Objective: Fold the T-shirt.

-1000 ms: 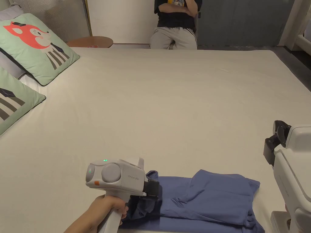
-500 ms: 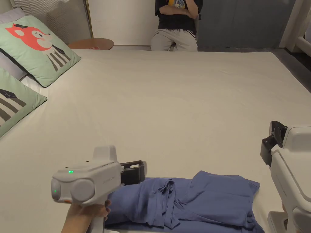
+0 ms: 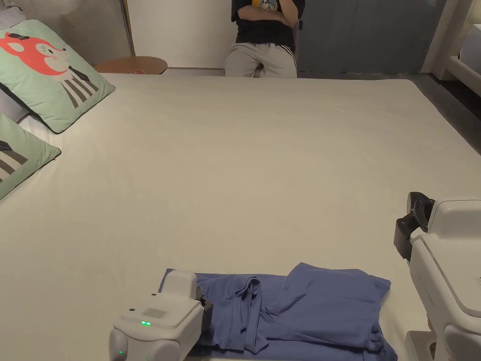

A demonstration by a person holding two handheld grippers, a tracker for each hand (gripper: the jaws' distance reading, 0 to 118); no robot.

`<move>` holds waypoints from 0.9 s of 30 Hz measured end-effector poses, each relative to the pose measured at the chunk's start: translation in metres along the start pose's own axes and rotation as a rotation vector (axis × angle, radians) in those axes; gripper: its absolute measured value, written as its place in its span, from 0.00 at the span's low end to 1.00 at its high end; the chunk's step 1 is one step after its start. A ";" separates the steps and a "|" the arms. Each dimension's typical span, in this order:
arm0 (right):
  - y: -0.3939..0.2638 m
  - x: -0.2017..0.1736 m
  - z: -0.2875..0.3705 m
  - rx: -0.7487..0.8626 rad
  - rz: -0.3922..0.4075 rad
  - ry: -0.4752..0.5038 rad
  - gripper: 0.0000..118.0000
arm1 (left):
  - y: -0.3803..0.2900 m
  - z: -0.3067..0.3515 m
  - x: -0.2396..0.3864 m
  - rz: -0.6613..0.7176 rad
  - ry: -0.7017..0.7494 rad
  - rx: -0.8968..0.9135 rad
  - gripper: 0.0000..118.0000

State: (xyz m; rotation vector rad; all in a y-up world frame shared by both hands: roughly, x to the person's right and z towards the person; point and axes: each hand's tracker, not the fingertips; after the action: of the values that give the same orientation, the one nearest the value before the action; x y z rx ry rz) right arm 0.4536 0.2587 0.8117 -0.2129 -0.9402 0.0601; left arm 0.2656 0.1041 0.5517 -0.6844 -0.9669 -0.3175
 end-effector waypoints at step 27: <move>0.002 0.015 0.002 -0.009 -0.007 -0.027 0.00 | 0.069 0.022 -0.053 0.408 -0.589 -0.135 0.12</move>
State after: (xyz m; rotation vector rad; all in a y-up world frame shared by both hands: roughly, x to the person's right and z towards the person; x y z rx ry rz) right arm 0.4607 0.2630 0.8247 -0.2179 -0.9685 0.0523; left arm 0.2593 0.1681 0.4887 -1.1107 -1.3343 0.1976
